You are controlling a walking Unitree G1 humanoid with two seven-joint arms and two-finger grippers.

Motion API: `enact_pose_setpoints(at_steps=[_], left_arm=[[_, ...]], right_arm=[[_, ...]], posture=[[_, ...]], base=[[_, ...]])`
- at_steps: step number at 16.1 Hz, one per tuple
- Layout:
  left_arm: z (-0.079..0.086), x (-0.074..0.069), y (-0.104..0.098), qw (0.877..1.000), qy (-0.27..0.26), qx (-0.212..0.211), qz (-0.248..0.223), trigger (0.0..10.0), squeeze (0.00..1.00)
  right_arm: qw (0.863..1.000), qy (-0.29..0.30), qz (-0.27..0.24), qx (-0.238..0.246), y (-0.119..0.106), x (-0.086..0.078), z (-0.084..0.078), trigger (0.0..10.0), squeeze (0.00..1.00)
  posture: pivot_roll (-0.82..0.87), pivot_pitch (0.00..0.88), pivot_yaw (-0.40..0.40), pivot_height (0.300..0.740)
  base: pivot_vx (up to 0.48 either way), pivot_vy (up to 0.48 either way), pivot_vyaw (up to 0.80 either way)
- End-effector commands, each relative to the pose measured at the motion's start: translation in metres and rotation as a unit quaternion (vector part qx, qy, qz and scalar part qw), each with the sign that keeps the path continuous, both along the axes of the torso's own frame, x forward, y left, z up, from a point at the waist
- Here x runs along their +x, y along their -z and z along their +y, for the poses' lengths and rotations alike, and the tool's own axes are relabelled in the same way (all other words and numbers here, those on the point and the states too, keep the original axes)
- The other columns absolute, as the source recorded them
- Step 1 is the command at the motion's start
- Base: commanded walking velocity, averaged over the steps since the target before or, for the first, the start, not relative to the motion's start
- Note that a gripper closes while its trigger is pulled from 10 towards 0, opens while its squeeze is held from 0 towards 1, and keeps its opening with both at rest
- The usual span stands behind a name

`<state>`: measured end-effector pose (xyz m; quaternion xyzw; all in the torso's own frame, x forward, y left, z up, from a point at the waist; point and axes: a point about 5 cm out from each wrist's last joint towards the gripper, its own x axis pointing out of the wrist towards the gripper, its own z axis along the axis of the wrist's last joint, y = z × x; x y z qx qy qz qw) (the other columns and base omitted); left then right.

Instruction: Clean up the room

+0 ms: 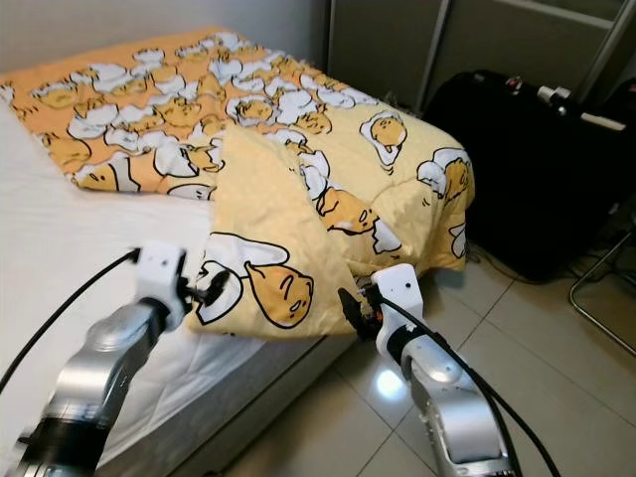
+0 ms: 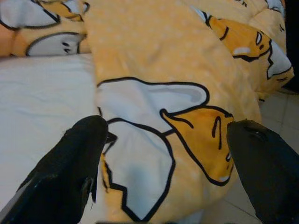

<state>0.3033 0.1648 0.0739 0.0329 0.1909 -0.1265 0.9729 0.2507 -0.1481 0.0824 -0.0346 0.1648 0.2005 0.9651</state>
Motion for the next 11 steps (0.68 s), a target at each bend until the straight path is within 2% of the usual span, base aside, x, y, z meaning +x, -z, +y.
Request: enact_pose_setpoints(at_steps=[1,2,3,4,5,6,7,10,11], left_arm=[[0.000,0.006,0.009,1.000,0.000,-0.014,0.026,10.0,1.00],[-0.003,0.011,0.012,0.999,0.015,-0.017,0.038,10.0,1.00],[-0.006,0.015,0.018,0.998,0.026,-0.011,0.054,10.0,0.91],[-0.006,0.016,0.021,0.998,0.028,-0.008,0.062,10.0,0.32],[-0.007,0.022,0.031,0.995,0.030,0.005,0.094,10.0,0.00],[-0.007,0.024,0.034,0.994,0.031,0.018,0.103,10.0,0.00],[-0.006,0.025,0.038,0.992,0.026,0.027,0.117,10.0,0.00],[-0.001,0.025,0.042,0.991,0.016,0.053,0.126,10.0,0.00],[0.005,0.027,0.043,0.989,-0.011,0.051,0.135,10.0,0.00]], right_arm=[[0.999,-0.037,-0.003,-0.003,-0.007,-0.001,-0.001,10.0,0.00],[0.998,-0.055,0.001,-0.002,-0.009,-0.002,-0.003,10.0,0.00],[0.997,-0.078,0.004,0.006,-0.012,-0.003,-0.005,10.0,0.00],[0.996,-0.088,0.006,0.009,-0.014,-0.004,-0.006,10.0,0.00],[0.990,-0.135,0.023,0.029,-0.021,-0.009,-0.006,10.0,0.00],[0.987,-0.153,0.030,0.035,-0.024,-0.012,-0.006,10.0,0.00],[0.980,-0.189,0.048,0.047,-0.028,-0.018,-0.005,10.0,0.00],[0.969,-0.227,0.072,0.058,-0.032,-0.029,-0.002,10.0,0.00],[0.960,-0.251,0.102,0.077,-0.037,-0.041,-0.003,10.0,0.00]], posture=[[-0.13,0.000,0.014,0.740],[-0.14,0.000,0.016,0.740],[-0.15,0.000,0.016,0.740],[-0.16,0.000,0.021,0.740],[-0.19,0.023,0.024,0.740],[-0.19,0.031,0.025,0.740],[-0.21,0.082,0.031,0.740],[-0.23,0.113,0.040,0.740],[-0.26,0.170,0.048,0.740]], base=[[0.000,0.000,0.00],[0.000,0.000,0.00],[0.000,0.000,0.00],[0.000,0.000,0.00],[0.000,0.000,0.00],[0.000,0.000,0.00],[0.000,0.000,0.00],[0.000,0.000,0.00],[0.000,0.000,0.00]])
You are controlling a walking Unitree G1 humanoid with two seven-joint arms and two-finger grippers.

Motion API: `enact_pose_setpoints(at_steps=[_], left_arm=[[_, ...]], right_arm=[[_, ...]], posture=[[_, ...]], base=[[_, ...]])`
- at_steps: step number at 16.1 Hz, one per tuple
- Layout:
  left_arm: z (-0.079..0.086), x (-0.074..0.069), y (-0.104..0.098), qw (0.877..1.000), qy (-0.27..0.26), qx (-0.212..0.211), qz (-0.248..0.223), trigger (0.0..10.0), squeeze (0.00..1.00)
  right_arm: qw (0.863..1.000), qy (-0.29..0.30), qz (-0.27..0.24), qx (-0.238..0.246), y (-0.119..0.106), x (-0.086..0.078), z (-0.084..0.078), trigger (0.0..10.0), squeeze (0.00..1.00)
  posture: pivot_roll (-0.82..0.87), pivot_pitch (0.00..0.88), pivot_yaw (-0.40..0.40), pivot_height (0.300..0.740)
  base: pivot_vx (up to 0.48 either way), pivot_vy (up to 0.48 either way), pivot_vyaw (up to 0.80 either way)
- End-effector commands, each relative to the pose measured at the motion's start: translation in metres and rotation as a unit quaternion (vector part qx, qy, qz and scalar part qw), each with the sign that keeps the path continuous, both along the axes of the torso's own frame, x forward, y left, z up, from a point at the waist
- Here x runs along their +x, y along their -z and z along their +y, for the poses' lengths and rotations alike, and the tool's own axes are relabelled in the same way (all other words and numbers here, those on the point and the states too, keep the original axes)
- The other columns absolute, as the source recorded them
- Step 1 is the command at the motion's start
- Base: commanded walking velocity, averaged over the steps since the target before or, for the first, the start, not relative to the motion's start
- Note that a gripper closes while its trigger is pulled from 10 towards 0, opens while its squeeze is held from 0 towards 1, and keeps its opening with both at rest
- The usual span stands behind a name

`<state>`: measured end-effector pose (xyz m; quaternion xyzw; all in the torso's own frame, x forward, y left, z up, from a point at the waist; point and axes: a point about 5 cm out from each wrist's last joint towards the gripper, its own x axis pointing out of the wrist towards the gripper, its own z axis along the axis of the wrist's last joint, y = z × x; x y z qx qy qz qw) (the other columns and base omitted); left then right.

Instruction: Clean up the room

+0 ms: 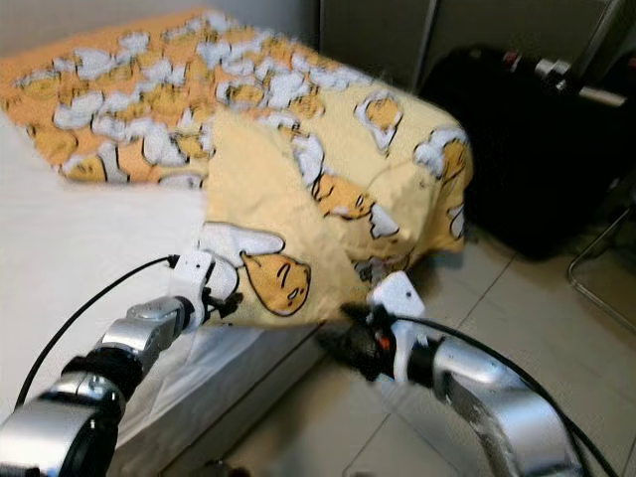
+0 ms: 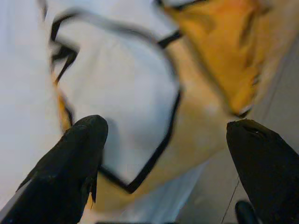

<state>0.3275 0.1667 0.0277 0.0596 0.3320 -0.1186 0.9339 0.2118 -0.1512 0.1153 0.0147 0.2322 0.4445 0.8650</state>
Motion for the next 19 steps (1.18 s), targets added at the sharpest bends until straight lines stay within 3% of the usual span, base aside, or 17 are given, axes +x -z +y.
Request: enact_pose_setpoints(at_steps=[1,10,12,13,14,19], left_arm=[[0.005,0.004,-0.003,1.000,-0.017,0.011,-0.003,10.0,0.00],[0.026,0.008,-0.008,0.989,-0.084,0.116,-0.018,10.0,0.00],[0.028,0.008,-0.008,0.989,-0.095,0.116,-0.021,10.0,0.00],[0.028,0.007,-0.007,0.989,-0.090,0.118,-0.018,4.5,0.00],[0.028,0.007,-0.006,0.989,-0.086,0.121,-0.017,0.0,0.00],[0.032,0.003,-0.003,0.989,-0.085,0.122,-0.013,0.0,0.00]], right_arm=[[1.000,-0.008,0.014,0.007,-0.006,-0.006,-0.001,10.0,0.00],[1.000,0.008,0.029,0.000,-0.013,-0.025,0.001,10.0,0.00],[1.000,0.010,0.029,-0.001,-0.014,-0.025,0.001,10.0,0.00],[1.000,0.011,0.029,-0.002,-0.014,-0.025,0.002,10.0,0.00],[0.999,0.012,0.029,-0.002,-0.014,-0.026,0.002,10.0,0.00],[1.000,0.005,0.027,-0.004,-0.015,-0.023,0.005,10.0,0.00]], posture=[[-0.27,0.185,0.052,0.740],[-0.34,0.231,0.061,0.740],[-0.34,0.226,0.059,0.740],[-0.34,0.225,0.059,0.740],[-0.34,0.221,0.058,0.740],[-0.33,0.215,0.049,0.740]], base=[[0.000,0.000,0.00],[0.000,0.000,0.00],[0.000,0.000,0.00],[0.000,0.000,0.00],[0.000,0.000,0.00],[0.000,0.000,0.00]])
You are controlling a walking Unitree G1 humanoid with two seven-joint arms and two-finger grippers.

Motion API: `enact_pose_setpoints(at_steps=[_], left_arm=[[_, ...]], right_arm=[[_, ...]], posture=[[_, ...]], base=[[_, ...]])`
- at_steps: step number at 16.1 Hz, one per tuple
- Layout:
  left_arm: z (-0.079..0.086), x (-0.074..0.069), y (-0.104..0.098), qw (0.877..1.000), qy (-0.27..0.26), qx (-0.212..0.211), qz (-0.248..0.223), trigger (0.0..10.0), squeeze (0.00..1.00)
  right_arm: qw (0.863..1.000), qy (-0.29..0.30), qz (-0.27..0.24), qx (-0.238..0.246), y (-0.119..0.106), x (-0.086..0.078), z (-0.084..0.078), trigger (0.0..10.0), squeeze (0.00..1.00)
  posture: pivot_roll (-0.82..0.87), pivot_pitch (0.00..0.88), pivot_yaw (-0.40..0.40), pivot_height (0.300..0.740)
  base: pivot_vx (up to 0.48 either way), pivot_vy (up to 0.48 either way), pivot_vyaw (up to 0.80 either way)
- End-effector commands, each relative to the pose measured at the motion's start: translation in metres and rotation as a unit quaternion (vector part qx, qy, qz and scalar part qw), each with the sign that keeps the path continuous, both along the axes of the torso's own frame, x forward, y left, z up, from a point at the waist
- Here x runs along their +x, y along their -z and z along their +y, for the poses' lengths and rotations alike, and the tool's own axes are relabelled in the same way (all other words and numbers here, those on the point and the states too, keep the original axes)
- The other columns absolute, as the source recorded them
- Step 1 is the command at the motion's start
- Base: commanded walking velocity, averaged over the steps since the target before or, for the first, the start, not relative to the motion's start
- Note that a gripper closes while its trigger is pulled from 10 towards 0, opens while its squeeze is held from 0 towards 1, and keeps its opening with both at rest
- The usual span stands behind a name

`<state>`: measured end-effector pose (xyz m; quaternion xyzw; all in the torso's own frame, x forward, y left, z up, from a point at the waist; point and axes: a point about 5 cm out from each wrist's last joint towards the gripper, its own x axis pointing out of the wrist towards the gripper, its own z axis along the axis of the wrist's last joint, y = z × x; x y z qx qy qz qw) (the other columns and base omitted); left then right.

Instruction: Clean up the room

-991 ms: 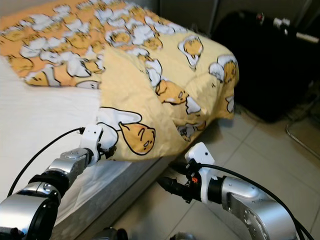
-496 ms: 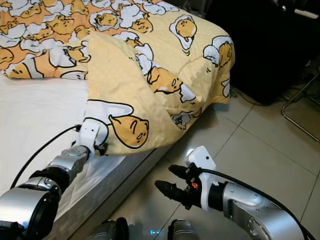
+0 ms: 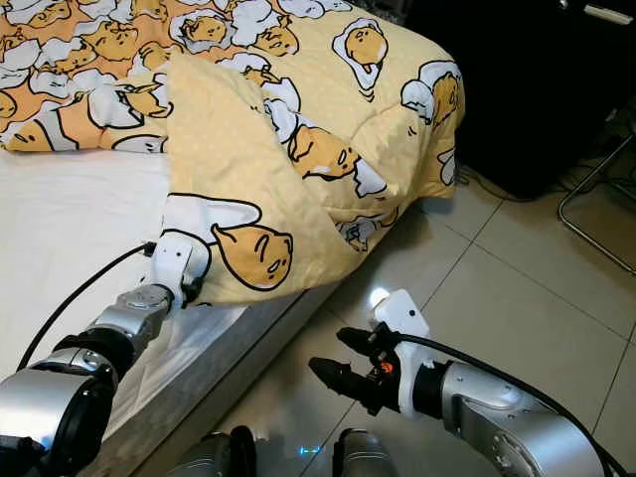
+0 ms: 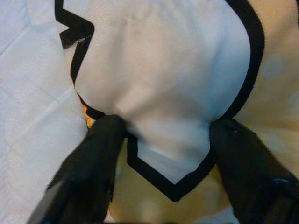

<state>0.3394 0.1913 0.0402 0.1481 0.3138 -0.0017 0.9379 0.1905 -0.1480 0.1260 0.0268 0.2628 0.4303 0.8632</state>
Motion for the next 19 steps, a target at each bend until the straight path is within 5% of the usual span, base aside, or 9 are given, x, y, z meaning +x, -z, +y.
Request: enact_pose_setpoints(at_steps=[1,13,19], left_arm=[[0.007,-0.009,0.010,1.000,-0.007,-0.002,0.021,0.0,0.00],[-0.003,-0.008,0.010,0.999,0.011,-0.042,0.013,0.0,0.00],[-0.024,-0.003,0.005,0.993,0.073,-0.092,-0.006,0.0,0.00]], right_arm=[[1.000,-0.010,-0.007,0.003,-0.004,-0.001,0.002,10.0,0.00],[1.000,-0.013,-0.017,-0.004,-0.004,0.004,0.004,10.0,0.00],[0.999,0.013,-0.043,-0.009,-0.003,0.019,0.001,10.0,0.00]], posture=[[-0.33,0.214,0.047,0.740],[-0.34,0.208,0.045,0.740],[-0.29,0.168,0.049,0.740]], base=[[0.000,0.000,0.00],[0.000,0.000,0.00],[0.000,0.000,0.00]])
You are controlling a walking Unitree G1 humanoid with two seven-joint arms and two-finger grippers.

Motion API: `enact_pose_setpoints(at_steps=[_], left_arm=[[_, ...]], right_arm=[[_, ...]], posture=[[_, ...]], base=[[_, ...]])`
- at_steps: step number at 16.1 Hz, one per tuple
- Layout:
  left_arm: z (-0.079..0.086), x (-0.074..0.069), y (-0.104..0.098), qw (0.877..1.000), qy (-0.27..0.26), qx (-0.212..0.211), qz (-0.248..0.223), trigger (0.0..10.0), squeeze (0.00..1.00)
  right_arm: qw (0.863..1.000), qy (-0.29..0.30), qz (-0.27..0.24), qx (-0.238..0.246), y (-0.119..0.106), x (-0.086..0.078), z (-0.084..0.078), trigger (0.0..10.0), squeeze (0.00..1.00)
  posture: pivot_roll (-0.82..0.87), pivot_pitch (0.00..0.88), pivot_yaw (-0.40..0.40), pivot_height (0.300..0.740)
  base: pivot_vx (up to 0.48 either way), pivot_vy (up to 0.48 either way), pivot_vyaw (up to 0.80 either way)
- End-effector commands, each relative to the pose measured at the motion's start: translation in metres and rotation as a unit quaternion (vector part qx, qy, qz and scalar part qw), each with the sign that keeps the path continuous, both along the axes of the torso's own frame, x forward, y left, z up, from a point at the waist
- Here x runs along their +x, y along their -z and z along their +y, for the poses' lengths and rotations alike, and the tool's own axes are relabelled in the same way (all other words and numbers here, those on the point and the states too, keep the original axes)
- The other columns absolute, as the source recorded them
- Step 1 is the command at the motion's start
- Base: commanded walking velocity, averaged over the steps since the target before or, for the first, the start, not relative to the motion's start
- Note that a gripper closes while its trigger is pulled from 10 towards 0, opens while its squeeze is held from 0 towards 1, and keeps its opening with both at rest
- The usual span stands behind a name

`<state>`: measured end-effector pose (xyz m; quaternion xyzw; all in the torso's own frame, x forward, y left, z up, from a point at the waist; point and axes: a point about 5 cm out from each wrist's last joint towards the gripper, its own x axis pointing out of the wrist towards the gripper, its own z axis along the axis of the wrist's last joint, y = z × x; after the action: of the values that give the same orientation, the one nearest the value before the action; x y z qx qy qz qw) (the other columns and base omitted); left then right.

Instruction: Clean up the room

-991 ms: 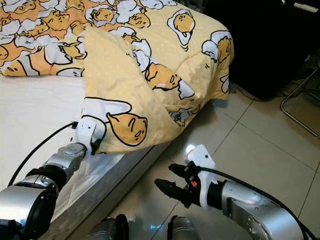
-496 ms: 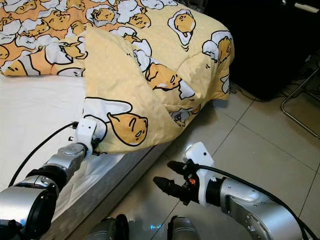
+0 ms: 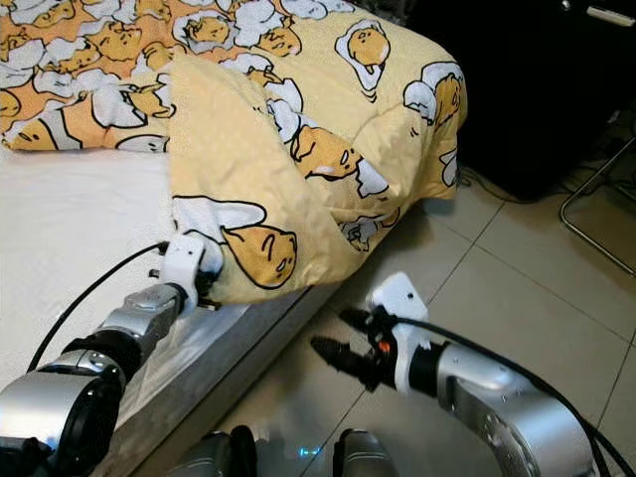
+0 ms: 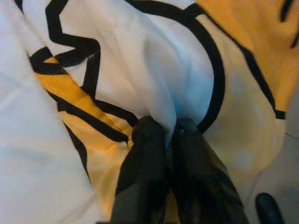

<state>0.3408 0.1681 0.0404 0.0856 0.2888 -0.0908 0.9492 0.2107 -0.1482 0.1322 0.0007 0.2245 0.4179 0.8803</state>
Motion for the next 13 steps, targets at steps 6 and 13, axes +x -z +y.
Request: enact_pose_setpoints(at_steps=[6,13], left_arm=[[-0.006,-0.009,0.009,0.999,0.051,-0.011,0.000,0.0,0.00],[-0.070,-0.085,0.067,0.933,0.335,-0.034,0.130,0.0,0.00]], right_arm=[[1.000,0.004,-0.016,0.006,0.006,0.013,0.004,10.0,0.00],[0.999,0.030,-0.035,-0.006,0.011,0.019,-0.005,10.0,0.00]], posture=[[-0.25,0.108,0.062,0.740],[-0.21,0.081,0.069,0.740]], base=[[0.000,0.000,0.00],[0.000,0.000,0.00]])
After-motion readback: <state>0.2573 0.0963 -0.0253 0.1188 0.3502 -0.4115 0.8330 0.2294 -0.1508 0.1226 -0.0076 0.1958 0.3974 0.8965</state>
